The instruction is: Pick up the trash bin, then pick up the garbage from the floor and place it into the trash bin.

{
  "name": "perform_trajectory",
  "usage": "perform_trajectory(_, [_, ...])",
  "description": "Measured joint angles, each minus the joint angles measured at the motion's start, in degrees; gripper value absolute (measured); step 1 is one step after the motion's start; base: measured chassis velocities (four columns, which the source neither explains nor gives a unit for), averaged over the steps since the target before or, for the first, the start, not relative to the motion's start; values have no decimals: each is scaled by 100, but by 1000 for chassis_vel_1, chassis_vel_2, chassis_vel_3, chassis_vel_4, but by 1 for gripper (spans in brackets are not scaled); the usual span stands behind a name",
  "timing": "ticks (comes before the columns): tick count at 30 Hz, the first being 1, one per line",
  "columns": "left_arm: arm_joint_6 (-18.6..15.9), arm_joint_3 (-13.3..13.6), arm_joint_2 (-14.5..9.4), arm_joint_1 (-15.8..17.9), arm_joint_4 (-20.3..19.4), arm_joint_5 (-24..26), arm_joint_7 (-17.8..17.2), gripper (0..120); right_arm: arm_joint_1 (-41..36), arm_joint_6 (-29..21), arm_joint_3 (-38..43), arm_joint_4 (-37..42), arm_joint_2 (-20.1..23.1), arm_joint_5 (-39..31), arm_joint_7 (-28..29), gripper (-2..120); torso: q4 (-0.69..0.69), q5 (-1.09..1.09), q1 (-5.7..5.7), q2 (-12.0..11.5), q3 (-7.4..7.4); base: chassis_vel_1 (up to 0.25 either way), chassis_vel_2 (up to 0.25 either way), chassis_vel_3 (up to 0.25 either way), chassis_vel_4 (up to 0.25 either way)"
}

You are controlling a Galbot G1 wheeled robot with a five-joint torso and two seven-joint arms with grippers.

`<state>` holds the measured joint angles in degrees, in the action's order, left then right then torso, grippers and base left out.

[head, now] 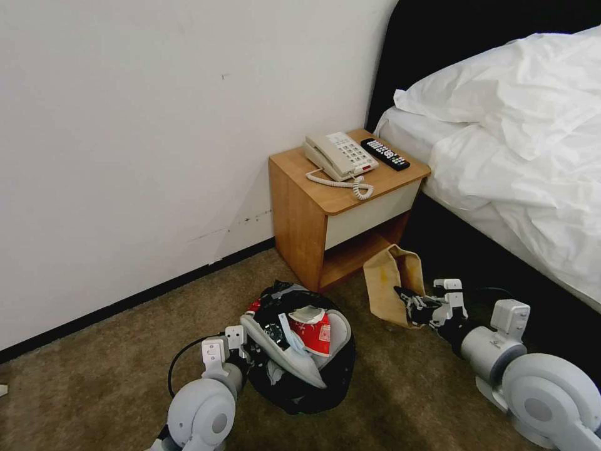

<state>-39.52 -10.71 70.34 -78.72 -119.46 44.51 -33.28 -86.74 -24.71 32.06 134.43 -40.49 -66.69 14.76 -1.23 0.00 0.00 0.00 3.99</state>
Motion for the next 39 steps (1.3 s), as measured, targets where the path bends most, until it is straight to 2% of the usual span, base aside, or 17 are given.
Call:
perform_trajectory(8, [-98, 5, 62, 24, -71, 78, -4, 0, 1, 4, 60, 359, 231, -164, -254, 0, -1, 0, 0, 0, 0, 0, 0, 0, 0])
perform_trajectory(13, [-177, -9, 61, 39, -179, 307, -92, 0, 11, 141, 48, 422, 324, -70, -786, 0, 0, 0, 0, 0, 0, 0, 0, 0, 0])
perform_trajectory(17, [-231, -6, 33, 73, -235, 451, -151, 0, 53, 186, 30, 434, 334, -46, -955, 0, 0, 0, 0, 0, 1, 0, 0, 0, 0])
perform_trajectory(22, [-277, 8, -26, 138, -365, 753, -464, 0, 71, 199, -17, 500, 379, -8, -1172, 0, 0, 0, 0, 0, 0, 0, 0, 0, 0])
perform_trajectory(23, [-277, 35, -29, 169, -451, 1034, -784, 0, 40, 199, -52, 521, 393, 35, -1224, 0, 0, 0, 0, 0, 0, 0, 0, 0, 0])
perform_trajectory(24, [-277, 35, -29, 169, -451, 1034, -784, 0, 40, 199, -52, 521, 393, 35, -1224, 0, 0, 0, 0, 0, 0, 0, 0, 0, 0])
perform_trajectory(26, [-277, 59, -19, 186, -524, 1271, -1017, 0, -5, 197, -95, 525, 397, 105, -1265, 0, 0, 0, 0, 0, 1, 0, 0, 0, 0])
perform_trajectory(39, [-273, 72, 0, 164, -679, 1512, -1306, 0, -240, 102, -240, 461, 419, 442, -1446, 0, 0, 0, 0, 0, 0, 0, 0, 0, 0])
